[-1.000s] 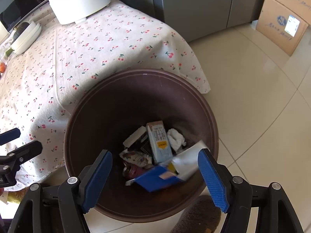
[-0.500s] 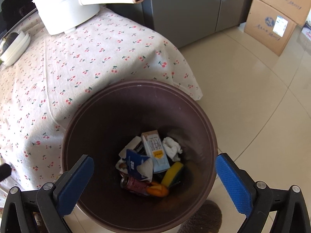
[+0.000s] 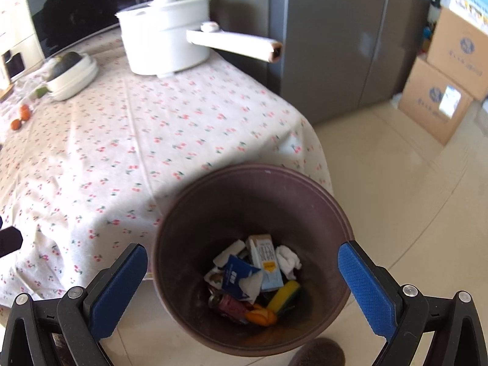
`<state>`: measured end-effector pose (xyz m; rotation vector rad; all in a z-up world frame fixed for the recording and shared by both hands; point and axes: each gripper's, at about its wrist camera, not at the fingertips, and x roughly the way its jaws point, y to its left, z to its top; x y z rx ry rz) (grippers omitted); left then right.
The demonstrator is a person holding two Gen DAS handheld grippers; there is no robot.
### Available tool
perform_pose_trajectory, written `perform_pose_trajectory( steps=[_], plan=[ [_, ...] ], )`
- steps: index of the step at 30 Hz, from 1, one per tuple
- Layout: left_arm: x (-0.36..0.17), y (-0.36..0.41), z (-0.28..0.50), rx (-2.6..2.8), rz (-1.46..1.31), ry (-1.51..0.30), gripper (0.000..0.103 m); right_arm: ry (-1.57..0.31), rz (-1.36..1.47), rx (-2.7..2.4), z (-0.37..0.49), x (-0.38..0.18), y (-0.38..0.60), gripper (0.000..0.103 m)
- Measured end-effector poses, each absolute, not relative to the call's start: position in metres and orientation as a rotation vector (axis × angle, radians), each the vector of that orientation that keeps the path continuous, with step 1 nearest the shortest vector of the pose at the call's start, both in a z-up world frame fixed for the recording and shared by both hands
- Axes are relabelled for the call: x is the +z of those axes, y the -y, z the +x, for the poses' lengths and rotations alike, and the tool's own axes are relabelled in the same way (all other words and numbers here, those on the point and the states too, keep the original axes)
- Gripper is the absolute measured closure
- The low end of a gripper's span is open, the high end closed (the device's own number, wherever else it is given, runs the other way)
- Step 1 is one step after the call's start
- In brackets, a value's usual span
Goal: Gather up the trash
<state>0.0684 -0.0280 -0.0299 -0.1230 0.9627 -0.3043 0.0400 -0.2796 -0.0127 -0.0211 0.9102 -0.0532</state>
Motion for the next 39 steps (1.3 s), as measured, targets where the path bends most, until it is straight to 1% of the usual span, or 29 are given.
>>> perform_pose_trajectory(
  steps=[9,14,17,25,39],
  plan=[
    [0.001,0.003,0.021,-0.192,-0.109,-0.776,0.0,-0.758,-0.123,-0.019,0.004,0.0,0.23,0.0],
    [0.01,-0.001,0.013,-0.124,-0.065,-0.704,0.0,-0.643,-0.2,-0.015,-0.007,0.013,0.212,0.0],
    [0.013,-0.002,0.013,-0.101,-0.052,-0.676,0.0,-0.607,-0.215,-0.015,-0.006,0.017,0.208,0.0],
    [0.014,0.001,0.013,-0.096,-0.03,-0.665,0.0,-0.598,-0.157,-0.015,0.0,0.018,0.212,0.0],
    [0.013,0.007,0.013,-0.097,-0.019,-0.668,0.0,-0.6,-0.135,0.003,0.0,0.02,0.212,0.0]
  ],
)
